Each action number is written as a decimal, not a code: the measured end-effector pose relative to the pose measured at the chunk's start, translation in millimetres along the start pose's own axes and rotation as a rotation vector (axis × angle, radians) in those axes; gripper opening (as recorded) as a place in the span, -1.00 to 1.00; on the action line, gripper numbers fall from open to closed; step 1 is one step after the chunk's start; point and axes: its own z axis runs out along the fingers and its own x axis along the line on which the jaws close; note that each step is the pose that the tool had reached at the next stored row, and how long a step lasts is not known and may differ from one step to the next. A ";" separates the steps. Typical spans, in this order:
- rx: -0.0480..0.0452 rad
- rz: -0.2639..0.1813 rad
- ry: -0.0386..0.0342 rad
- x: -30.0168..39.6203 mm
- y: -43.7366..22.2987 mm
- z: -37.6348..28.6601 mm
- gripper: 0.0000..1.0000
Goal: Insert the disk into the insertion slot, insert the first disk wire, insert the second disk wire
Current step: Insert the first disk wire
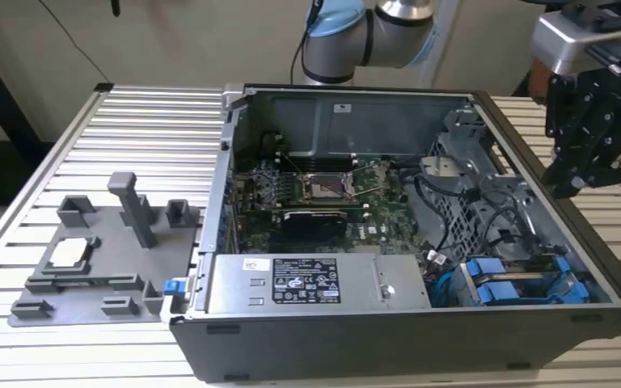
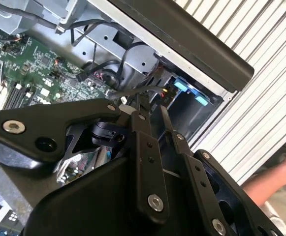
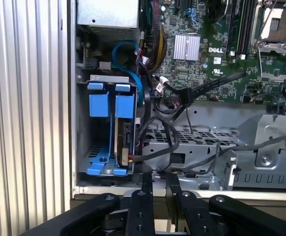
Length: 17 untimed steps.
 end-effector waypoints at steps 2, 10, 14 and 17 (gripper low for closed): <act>0.0000 0.000 0.0000 -5.4 1.1 0.1 -0.47; 0.0000 0.000 0.0011 -25.4 12.8 0.4 -0.47; -0.0001 0.000 0.0021 -27.9 23.7 0.4 -0.47; -0.0001 0.000 0.0032 -29.0 32.9 0.4 -0.47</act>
